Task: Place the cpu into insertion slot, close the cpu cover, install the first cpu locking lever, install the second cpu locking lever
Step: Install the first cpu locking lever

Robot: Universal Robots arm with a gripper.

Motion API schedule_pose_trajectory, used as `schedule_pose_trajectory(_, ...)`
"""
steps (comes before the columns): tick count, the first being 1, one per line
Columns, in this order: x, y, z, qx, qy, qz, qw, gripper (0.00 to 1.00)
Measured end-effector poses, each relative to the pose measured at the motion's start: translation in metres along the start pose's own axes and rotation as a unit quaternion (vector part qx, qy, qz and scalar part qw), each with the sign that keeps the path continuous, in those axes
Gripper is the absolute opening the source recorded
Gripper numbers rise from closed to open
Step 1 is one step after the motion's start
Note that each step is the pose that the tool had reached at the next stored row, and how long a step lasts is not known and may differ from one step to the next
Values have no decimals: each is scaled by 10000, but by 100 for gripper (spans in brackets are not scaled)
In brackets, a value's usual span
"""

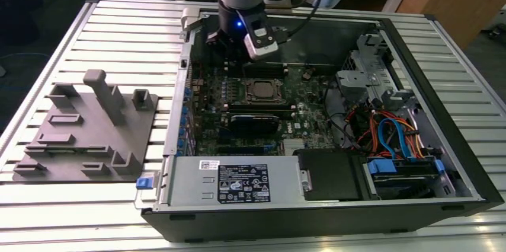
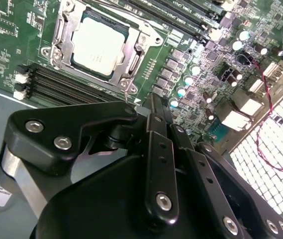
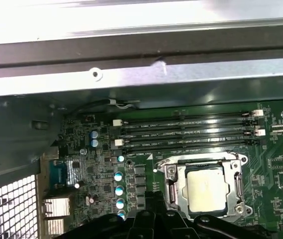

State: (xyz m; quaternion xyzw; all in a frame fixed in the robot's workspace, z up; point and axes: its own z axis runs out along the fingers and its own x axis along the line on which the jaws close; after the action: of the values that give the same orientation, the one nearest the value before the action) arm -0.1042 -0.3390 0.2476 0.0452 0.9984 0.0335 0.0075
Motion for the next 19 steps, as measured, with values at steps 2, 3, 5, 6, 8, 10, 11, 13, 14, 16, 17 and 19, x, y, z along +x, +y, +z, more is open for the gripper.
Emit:
schedule_pose_trajectory(2, 12, 6, 0, 0, 0, 0, 10000, 10)
schedule_pose_trajectory(3, 17, 11, 0, 0, 0, 0, 10000, 10)
schedule_pose_trajectory(5, 29, 26, 2, 0, 0, 0, 10000, 10)
schedule_pose_trajectory(6, 36, 35, 2, 0, 0, 0, 10000, 10)
schedule_pose_trajectory(8, 47, 57, 3, 0, 0, 0, 10000, 10)
schedule_pose_trajectory(10, 57, 75, 3, 0, 0, 0, 10000, 10)
schedule_pose_trajectory(11, 62, 84, 2, 0, -1, 0, 10000, 10)
schedule_pose_trajectory(13, 72, 101, -1, 0, -1, 0, 10000, 10)
schedule_pose_trajectory(14, 77, 110, -2, 0, -1, 0, 10000, 10)
schedule_pose_trajectory(16, 84, 126, -9, 0, -2, 0, 10000, 10)
schedule_pose_trajectory(17, 88, 132, -15, 1, -2, 0, 10000, 10)
schedule_pose_trajectory(19, 92, 149, -27, 0, -3, 0, 10000, 10)
